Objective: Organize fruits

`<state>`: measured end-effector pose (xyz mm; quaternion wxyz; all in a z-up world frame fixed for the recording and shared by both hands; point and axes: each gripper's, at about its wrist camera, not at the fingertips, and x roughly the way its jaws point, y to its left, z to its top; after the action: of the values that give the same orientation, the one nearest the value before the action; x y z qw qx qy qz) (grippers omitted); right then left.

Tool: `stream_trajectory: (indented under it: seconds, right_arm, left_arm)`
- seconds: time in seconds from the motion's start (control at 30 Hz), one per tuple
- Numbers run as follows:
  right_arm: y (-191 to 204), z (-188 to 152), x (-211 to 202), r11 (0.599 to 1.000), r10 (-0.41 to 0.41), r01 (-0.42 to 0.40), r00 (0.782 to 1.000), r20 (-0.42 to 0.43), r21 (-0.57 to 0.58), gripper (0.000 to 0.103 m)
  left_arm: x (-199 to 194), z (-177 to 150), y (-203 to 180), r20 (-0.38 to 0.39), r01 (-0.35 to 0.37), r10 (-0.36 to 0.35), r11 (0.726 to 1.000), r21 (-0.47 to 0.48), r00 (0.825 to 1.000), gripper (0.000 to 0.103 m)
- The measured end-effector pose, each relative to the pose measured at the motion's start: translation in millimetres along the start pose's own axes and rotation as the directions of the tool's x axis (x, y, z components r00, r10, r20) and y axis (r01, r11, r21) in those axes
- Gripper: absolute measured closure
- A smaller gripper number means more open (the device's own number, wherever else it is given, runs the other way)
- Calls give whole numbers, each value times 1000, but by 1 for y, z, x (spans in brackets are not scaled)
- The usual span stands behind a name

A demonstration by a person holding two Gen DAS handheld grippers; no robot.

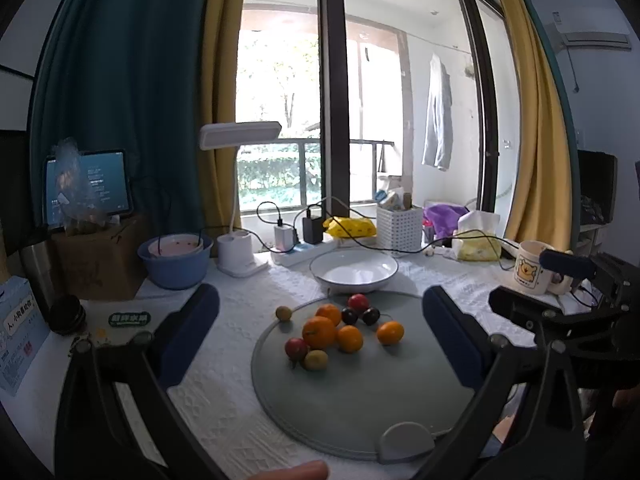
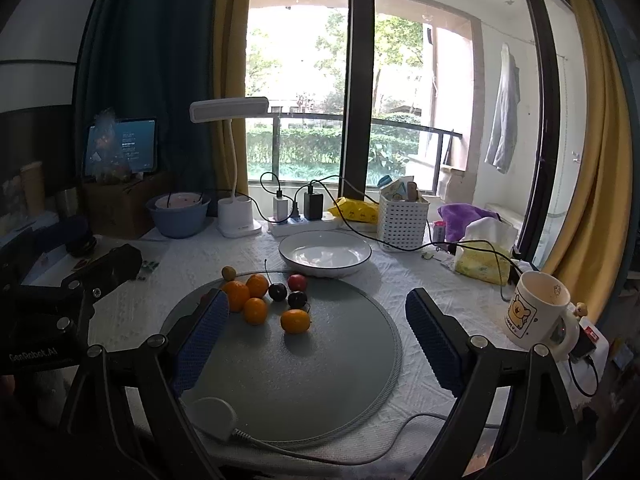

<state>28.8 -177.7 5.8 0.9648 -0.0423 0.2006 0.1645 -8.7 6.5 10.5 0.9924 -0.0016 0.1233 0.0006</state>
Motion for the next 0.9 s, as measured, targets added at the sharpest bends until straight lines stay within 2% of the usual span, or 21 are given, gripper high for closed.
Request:
stream_trajectory:
  seconds: [0.9]
  right_arm:
    - [-3, 0, -1, 1000, -1, 1, 1000, -4, 14, 11]
  left_arm:
    - [-2, 1, 3, -14, 24, -25, 999, -29, 1000, 0]
